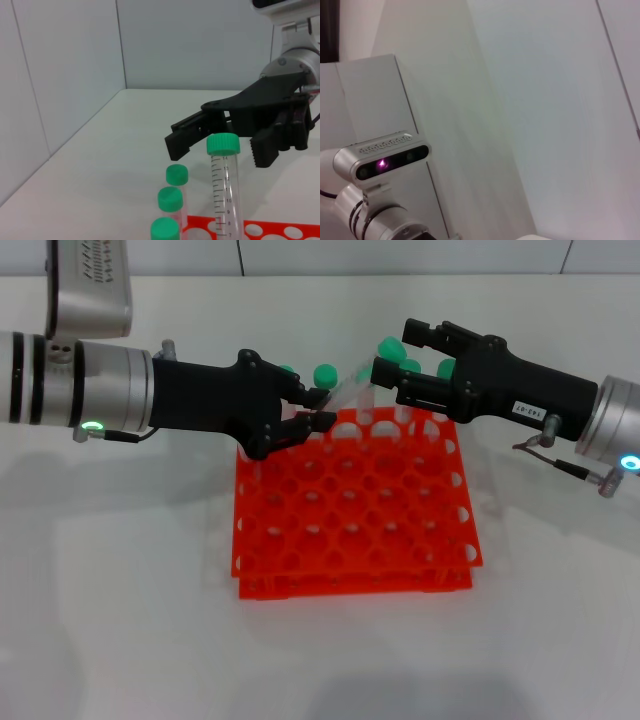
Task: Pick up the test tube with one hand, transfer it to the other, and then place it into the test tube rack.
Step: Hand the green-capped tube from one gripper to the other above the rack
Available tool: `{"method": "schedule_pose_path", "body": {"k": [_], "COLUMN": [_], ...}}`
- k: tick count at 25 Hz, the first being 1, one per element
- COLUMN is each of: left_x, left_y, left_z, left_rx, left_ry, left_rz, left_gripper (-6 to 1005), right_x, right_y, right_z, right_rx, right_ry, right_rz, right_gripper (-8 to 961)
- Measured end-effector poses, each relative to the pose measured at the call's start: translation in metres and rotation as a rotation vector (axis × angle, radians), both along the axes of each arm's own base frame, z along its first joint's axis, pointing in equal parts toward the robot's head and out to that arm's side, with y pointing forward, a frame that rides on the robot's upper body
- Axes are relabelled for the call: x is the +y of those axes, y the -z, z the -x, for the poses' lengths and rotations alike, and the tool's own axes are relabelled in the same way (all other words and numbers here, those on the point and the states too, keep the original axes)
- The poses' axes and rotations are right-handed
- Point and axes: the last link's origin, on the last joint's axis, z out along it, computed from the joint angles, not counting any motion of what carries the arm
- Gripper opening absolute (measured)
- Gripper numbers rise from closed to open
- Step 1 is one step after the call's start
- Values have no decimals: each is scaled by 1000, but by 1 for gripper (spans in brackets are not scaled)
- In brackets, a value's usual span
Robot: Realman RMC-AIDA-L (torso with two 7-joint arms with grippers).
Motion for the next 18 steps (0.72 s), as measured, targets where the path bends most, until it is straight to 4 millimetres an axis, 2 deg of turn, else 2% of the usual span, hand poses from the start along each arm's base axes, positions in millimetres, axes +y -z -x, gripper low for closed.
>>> {"method": "schedule_pose_path", "body": {"k": [11, 16, 18], "left_x": [0, 0, 0], "left_y": [0, 1, 1], "left_z": [-2, -2, -2], "left_rx": [-3, -4, -5], "left_ry": [4, 4, 5], "left_rz": [3, 4, 4], "left_gripper": [199, 199, 199], "right_x": [-3, -3, -3], "right_y": [1, 2, 2], "right_z": [0, 4, 4], "right_rx": [4, 8, 9], "right_ry": [-15, -29, -32], "right_rz": [-8, -10, -10], "right_gripper": [839, 811, 759]}}
